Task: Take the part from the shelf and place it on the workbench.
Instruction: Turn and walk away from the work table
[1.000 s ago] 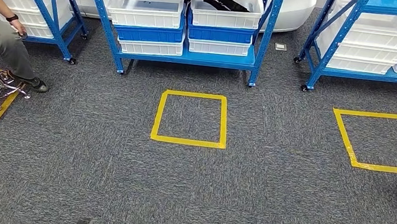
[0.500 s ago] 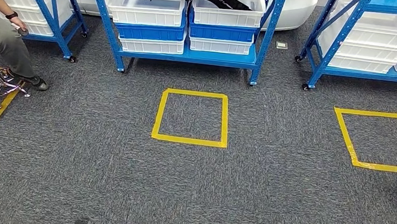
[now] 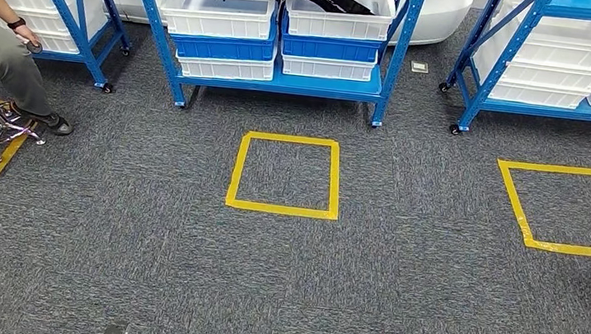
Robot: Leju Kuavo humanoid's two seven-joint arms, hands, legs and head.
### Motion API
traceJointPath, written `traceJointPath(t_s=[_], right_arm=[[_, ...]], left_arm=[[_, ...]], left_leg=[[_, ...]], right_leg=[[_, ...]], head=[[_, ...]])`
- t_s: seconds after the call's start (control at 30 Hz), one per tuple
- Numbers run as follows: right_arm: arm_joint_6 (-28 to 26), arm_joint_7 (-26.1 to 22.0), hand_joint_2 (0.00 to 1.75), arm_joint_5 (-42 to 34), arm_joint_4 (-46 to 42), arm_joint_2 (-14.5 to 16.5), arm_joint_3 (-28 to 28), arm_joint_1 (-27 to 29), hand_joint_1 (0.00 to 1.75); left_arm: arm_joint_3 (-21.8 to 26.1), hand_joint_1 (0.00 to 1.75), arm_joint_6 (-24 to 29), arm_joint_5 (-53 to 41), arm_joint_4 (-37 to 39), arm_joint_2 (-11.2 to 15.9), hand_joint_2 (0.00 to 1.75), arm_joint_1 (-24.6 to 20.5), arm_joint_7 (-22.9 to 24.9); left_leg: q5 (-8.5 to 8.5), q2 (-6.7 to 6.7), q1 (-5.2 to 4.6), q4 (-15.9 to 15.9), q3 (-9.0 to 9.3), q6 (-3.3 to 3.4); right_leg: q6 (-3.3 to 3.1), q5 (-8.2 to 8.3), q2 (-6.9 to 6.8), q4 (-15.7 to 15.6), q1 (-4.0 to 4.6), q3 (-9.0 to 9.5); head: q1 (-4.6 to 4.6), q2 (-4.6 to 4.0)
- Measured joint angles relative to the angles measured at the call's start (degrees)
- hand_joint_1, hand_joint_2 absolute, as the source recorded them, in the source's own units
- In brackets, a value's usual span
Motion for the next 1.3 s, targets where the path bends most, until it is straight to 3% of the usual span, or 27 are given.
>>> traceJointPath(t_s=[0.03, 0.13, 0.17, 0.23, 0.3, 0.37, 0.4, 0.47, 0.5, 0.53, 0.6, 0.67, 0.73, 0.77, 0.87, 0.9, 0.97, 1.07, 1.13, 1.2, 1.23, 1.3], right_arm=[[0.0, 0.0, 1.75, 0.0, 0.0, 0.0, 0.0, 0.0, 0.00], [0.0, 0.0, 1.75, 0.1, 0.0, 0.1, 0.0, 0.0, 0.00], [0.0, 0.0, 1.75, 0.1, 0.0, 0.1, -0.1, 0.0, 0.00], [0.0, -0.1, 1.75, 0.1, 0.0, 0.0, -0.1, 0.0, 0.00], [0.0, -0.1, 1.75, 0.1, 0.0, 0.0, -0.2, 0.0, 0.00], [0.0, -0.1, 1.75, 0.1, 0.0, -0.1, -0.3, 0.1, 0.00], [0.0, -0.1, 1.75, 0.1, 0.0, -0.2, -0.4, 0.2, 0.00], [0.0, -0.1, 1.75, 0.1, 0.0, -0.3, -0.5, 0.3, 0.00], [0.1, -0.1, 1.75, 0.2, 0.0, -0.3, -0.6, 0.3, 0.00], [0.1, -0.1, 1.75, 0.2, 0.0, -0.2, -0.6, 0.2, 0.00], [0.1, -0.1, 1.75, 0.2, 0.1, -0.1, -0.6, 0.2, 0.00], [0.1, -0.1, 1.75, 0.2, 0.1, -0.2, -0.6, 0.3, 0.00], [0.1, -0.1, 1.75, 0.3, 0.1, -0.1, -0.6, 0.4, 0.00], [0.1, -0.1, 1.75, 0.3, 0.1, -0.1, -0.6, 0.4, 0.00], [0.1, -0.1, 1.75, 0.3, 0.1, -0.1, -0.6, 0.3, 0.00], [0.1, -0.1, 1.75, 0.4, 0.1, -0.1, -0.6, 0.3, 0.00], [0.1, -0.1, 1.75, 0.5, 0.1, -0.1, -0.6, 0.4, 0.00], [0.1, -0.1, 1.75, 0.6, 0.1, 0.1, -0.6, 0.3, 0.00], [0.2, -0.1, 1.75, 0.7, 0.2, 0.3, -0.6, 0.2, 0.00], [0.2, -0.1, 1.75, 0.7, 0.2, 0.3, -0.6, 0.1, 0.00], [0.2, -0.1, 1.75, 0.7, 0.2, 0.3, -0.6, 0.0, 0.00], [0.1, -0.1, 1.75, 0.7, 0.2, 0.2, -0.6, -0.2, 0.00]], left_arm=[[0.1, 0.00, 0.0, 0.0, 0.0, 0.0, 0.00, 0.0, -0.1], [0.2, 0.00, 0.3, 0.0, 0.0, 0.0, 0.00, 0.0, -0.2], [0.3, 0.00, 0.3, 0.0, 0.0, -0.1, 0.00, -0.1, -0.3], [0.4, 0.00, 0.4, 0.0, 0.0, -0.2, 0.00, -0.2, -0.3], [0.6, 0.00, 0.4, 0.0, 0.0, -0.2, 0.00, -0.3, -0.4], [0.7, 0.00, 0.4, 0.0, 0.0, -0.3, 0.00, -0.2, -0.4], [0.7, 0.00, 0.4, 0.0, 0.0, -0.3, 0.00, -0.1, -0.4], [0.8, 0.00, 0.5, 0.0, 0.0, -0.4, 0.00, -0.1, -0.4], [0.9, 0.00, 0.6, 0.0, 0.0, -0.4, 0.00, -0.1, -0.4], [0.9, 0.00, 0.7, -0.1, 0.0, -0.4, 0.00, -0.1, -0.3], [1.0, 0.00, 0.9, -0.2, -0.1, -0.3, 0.00, -0.2, -0.3], [1.0, 0.00, 1.0, -0.2, -0.1, -0.4, 0.00, -0.2, -0.3], [1.0, 0.00, 1.0, -0.2, -0.1, -0.4, 0.00, -0.2, -0.3], [1.0, 0.00, 1.0, -0.2, -0.1, -0.4, 0.00, -0.2, -0.3], [1.0, 0.00, 1.0, -0.3, -0.1, -0.4, 0.00, -0.1, -0.3], [1.0, 0.00, 1.0, -0.3, -0.1, -0.4, 0.00, 0.0, -0.3], [1.1, 0.00, 1.0, -0.3, 0.0, -0.4, 0.00, 0.1, -0.3], [1.1, 0.00, 1.0, -0.6, 0.0, -0.2, 0.00, 0.2, -0.3], [1.2, 0.00, 1.0, -0.7, 0.0, 0.0, 0.00, 0.3, -0.2], [1.3, 0.00, 1.0, -0.7, -0.1, -0.1, 0.00, 0.1, -0.2], [1.3, 0.00, 1.0, -0.7, -0.1, -0.1, 0.00, 0.0, -0.2], [1.3, 0.00, 1.0, -0.8, -0.1, -0.2, 0.00, -0.2, -0.2]], left_leg=[[-0.03, 0.00, -0.05, 0.0, -0.04, 0.25], [0.84, 0.02, -0.18, -1.8, 0.37, 1.70], [1.39, 0.01, -0.13, -2.6, 0.67, 2.21], [2.38, 0.01, 0.19, -3.7, 0.89, 2.77], [2.61, -0.02, 0.24, -3.8, 0.34, 2.83], [2.67, -0.03, 0.30, -3.8, -0.09, 2.51], [2.74, -0.03, 0.39, -3.8, -0.16, 2.28], [2.63, 0.01, 0.85, -3.2, -0.22, 1.21], [2.44, 0.07, 0.98, -2.8, -0.22, 0.53], [2.11, 0.15, 1.00, -2.4, -0.27, -0.25], [1.66, 0.36, 0.89, -2.0, -0.14, -1.25], [1.57, 0.37, 1.29, -1.6, 0.14, -1.90], [0.58, -0.20, 1.75, 0.3, -0.43, -2.23], [-0.59, -0.61, 1.83, 2.6, -1.58, -2.33], [-4.93, -1.33, 1.72, 12.9, -7.73, -2.40], [-5.42, -1.40, 1.56, 14.5, -9.37, -2.06], [-3.58, -1.52, 0.95, 12.2, -9.94, -0.64], [3.29, -2.79, -0.76, 3.2, -7.28, 2.94], [4.94, -3.75, -1.77, 0.4, -5.75, 4.54], [4.42, -3.74, -2.04, -1.2, -3.65, 5.01], [4.22, -3.64, -1.94, -1.7, -2.79, 5.10], [3.72, -3.46, -1.57, -2.3, -1.34, 5.19]], right_leg=[[0.12, 0.09, 0.00, -0.2, -0.01, 0.03], [1.52, 1.22, -0.05, -0.1, 0.51, 0.33], [1.72, 1.11, -0.10, 0.3, 0.74, 0.26], [0.66, -1.44, -0.08, 2.9, 0.92, -1.10], [-0.16, -5.06, 0.00, 9.5, 0.84, -4.03], [0.72, -6.97, -0.01, 14.1, 0.56, -5.84], [1.40, -6.79, -0.03, 13.8, 0.41, -5.47], [2.69, -4.21, -0.31, 6.3, -0.28, -1.24], [2.83, -3.43, -0.54, 2.6, -0.41, 0.52], [2.54, -2.83, -0.84, -0.5, -0.47, 1.99], [1.03, -3.17, -1.01, -0.9, -0.26, 1.89], [-0.30, -2.68, -0.70, -0.8, -0.34, 2.42], [-1.05, -2.53, -0.35, -0.8, -0.18, 3.28], [-1.22, -2.55, -0.21, -0.8, -0.02, 3.62], [-1.83, -3.01, 0.26, -0.8, 0.63, 3.98], [-2.05, -3.37, 0.54, -0.8, 0.99, 4.32], [-2.35, -4.23, 1.06, -0.8, 1.74, 5.37], [-2.42, -5.56, 1.64, -1.4, 2.19, 6.96], [-1.86, -5.67, 2.06, -1.8, 2.14, 8.47], [-1.11, -5.24, 2.07, -1.0, 2.45, 9.21], [-0.87, -5.03, 1.83, 0.5, 2.52, 8.60], [-0.85, -5.75, 1.24, 6.4, 2.38, 4.94]], head=[[-0.01, 0.00], [0.00, 0.00], [0.05, 0.00], [0.22, 0.00], [0.45, 0.00], [0.54, 0.00], [0.53, 0.00], [0.63, 0.00], [0.78, 0.00], [0.91, 0.00], [0.87, 0.00], [0.51, 0.00], [0.38, 0.00], [0.32, 0.00], [0.12, 0.00], [0.10, 0.00], [0.09, 0.00], [0.42, 0.00], [0.77, 0.00], [0.59, 0.00], [0.54, -0.02], [0.39, -0.02]])
